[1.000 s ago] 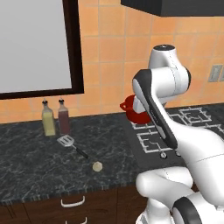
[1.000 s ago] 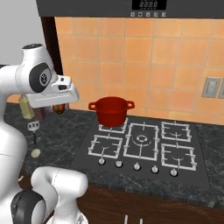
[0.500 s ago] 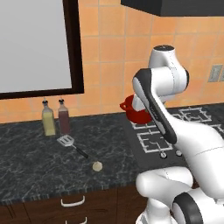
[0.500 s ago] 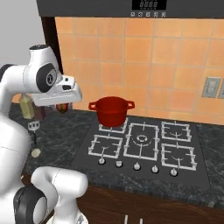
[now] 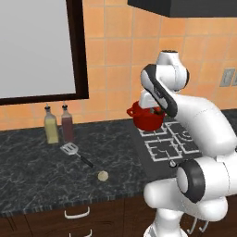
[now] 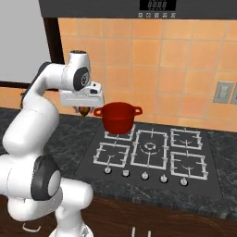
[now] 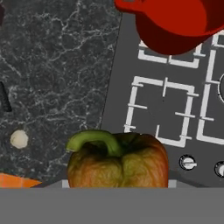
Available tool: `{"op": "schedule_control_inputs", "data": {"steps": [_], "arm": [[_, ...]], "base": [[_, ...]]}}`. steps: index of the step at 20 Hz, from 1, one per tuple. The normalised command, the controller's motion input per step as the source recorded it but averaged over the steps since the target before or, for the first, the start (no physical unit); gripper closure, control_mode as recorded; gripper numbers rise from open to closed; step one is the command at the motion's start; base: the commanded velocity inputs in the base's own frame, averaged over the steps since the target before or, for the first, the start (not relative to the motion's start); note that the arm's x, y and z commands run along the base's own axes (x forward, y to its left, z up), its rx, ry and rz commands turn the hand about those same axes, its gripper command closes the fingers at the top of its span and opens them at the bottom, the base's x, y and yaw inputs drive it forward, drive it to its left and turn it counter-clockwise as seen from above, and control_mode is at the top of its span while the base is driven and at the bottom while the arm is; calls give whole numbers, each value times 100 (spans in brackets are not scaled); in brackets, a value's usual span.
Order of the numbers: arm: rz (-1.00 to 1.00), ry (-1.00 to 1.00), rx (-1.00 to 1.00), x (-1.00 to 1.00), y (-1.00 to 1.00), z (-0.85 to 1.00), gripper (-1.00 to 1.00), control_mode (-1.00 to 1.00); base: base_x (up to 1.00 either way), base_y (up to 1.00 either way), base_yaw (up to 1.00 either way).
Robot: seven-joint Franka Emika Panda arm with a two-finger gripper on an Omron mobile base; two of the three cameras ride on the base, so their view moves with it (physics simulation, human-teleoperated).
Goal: Put the garlic and bell pepper in the pot. Retrieve the spatula and lightly stir the vegetables in the pot.
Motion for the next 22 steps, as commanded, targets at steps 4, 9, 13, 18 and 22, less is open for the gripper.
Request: {"op": "schedule_control_inputs", "data": {"steps": [4, 9, 13, 18, 22], "arm": [[0, 11, 0, 100, -34, -49, 100, -100], [-2, -1, -6, 100, -50, -68, 100, -100], [0, -1, -8, 91, -11, -48, 100, -100], [0, 2, 0, 14, 0, -7, 100, -100], [0, 0, 0, 81, -3, -32, 100, -100]], "base": [[0, 0, 0], [0, 0, 0], [0, 0, 0], [0, 0, 0], [0, 0, 0]]}}
